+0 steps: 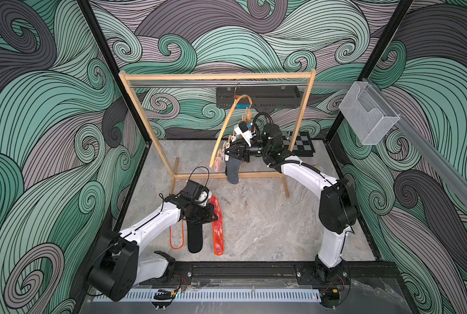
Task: Take the shoe insoles off the hanger
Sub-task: Place the insole at the center of the board.
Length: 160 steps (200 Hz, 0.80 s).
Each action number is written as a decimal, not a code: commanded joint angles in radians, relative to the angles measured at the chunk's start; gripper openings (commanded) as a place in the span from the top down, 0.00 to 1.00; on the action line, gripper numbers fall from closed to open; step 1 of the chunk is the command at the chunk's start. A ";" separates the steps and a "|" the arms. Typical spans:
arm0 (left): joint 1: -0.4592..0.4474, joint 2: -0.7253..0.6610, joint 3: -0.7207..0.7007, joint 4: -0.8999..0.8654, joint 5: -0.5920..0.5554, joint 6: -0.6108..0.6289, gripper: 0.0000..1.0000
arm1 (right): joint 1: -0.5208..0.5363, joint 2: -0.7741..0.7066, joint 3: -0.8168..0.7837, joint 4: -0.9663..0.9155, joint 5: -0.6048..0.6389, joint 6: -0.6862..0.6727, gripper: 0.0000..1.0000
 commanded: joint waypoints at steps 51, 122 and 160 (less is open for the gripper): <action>0.007 0.055 0.070 -0.110 -0.127 0.017 0.82 | -0.005 0.004 -0.030 0.032 -0.020 -0.014 0.97; 0.011 0.046 0.091 -0.174 -0.260 0.011 0.61 | -0.005 0.013 -0.030 0.046 -0.027 0.002 0.97; 0.011 -0.026 0.101 -0.231 -0.394 -0.015 0.58 | -0.004 0.014 -0.030 0.044 -0.029 0.004 0.97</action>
